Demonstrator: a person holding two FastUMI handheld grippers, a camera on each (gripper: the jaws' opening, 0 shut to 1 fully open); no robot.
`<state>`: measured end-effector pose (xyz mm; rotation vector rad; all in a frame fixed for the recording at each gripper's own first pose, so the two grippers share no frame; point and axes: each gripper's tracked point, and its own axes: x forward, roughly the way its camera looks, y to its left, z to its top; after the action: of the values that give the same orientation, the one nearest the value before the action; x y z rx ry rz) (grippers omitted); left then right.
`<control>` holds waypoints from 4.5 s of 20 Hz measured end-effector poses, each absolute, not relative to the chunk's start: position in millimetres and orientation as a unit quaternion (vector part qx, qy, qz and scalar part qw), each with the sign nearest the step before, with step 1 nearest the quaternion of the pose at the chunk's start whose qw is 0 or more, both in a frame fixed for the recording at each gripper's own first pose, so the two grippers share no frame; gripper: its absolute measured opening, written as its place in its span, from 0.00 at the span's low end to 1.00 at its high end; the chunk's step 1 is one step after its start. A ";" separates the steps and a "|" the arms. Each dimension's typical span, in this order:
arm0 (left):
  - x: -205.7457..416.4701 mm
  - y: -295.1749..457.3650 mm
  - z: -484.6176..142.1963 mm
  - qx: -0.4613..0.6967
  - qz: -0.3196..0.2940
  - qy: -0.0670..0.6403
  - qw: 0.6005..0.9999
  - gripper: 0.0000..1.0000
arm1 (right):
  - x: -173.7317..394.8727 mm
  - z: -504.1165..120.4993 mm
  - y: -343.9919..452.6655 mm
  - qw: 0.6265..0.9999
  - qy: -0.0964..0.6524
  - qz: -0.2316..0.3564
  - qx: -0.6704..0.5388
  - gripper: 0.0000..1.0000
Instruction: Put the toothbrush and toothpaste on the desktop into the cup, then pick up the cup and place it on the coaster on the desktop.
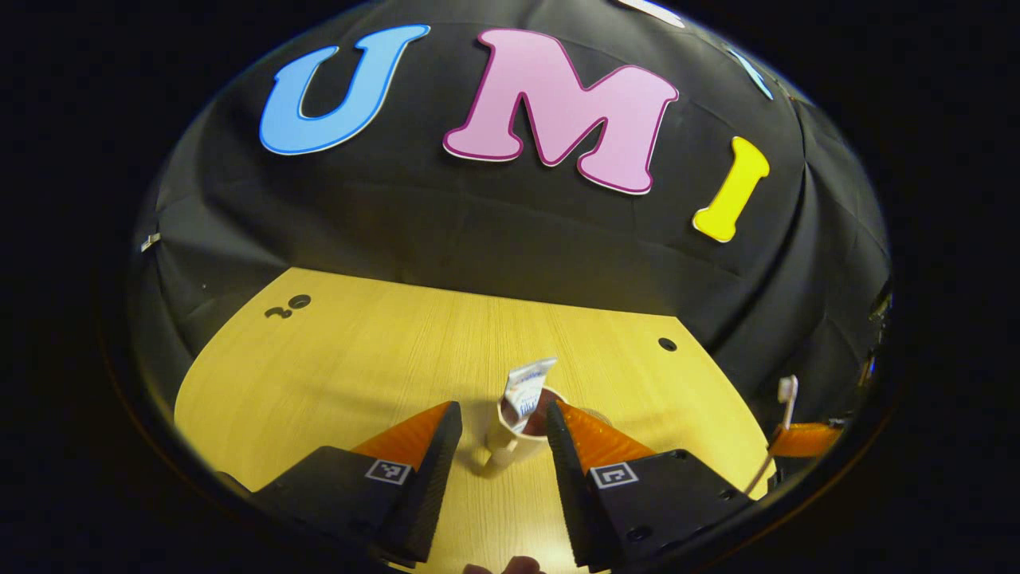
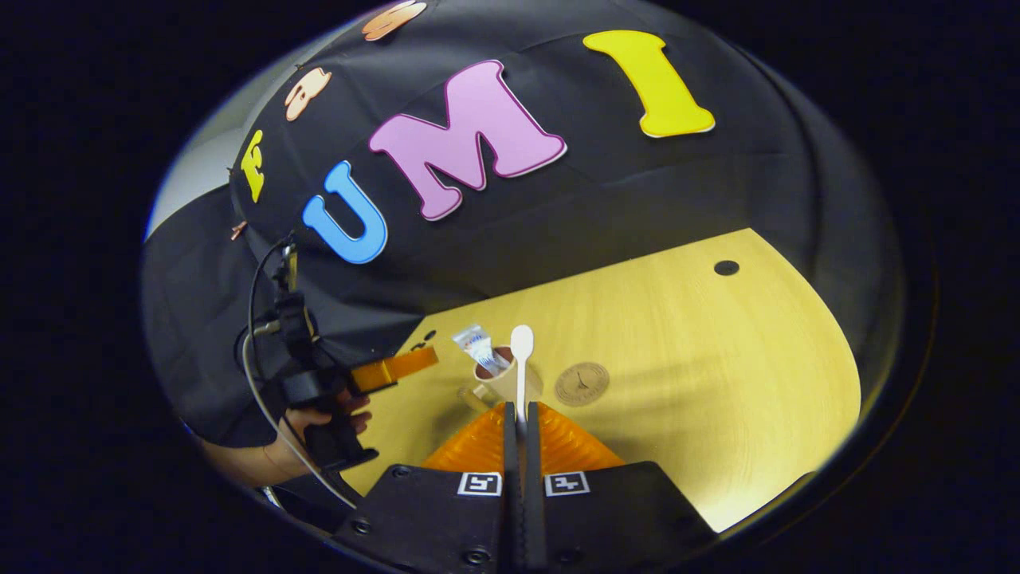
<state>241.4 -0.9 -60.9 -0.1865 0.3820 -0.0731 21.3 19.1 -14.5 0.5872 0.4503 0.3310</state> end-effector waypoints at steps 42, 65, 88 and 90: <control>61.0 14.1 -144.2 -0.157 0.048 0.287 0.944 0.66 | 186.2 -91.1 132.0 0.915 0.200 0.210 0.281 0.00; 220.3 -8.3 -149.2 0.051 -0.105 0.383 0.916 0.67 | 34.5 -130.1 42.0 0.901 0.308 0.169 0.253 0.37; 309.8 -28.2 -195.9 0.137 -0.115 0.491 0.853 0.28 | -37.7 -173.7 -47.0 0.889 0.342 0.101 0.287 0.37; 311.5 -29.1 -196.1 0.133 -0.107 0.483 0.859 0.27 | -38.0 -176.5 -50.6 0.887 0.345 0.099 0.290 0.20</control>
<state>311.5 -29.1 -196.1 0.2783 1.0140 -0.2255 -38.0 -50.6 -176.5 0.6031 0.7172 0.2055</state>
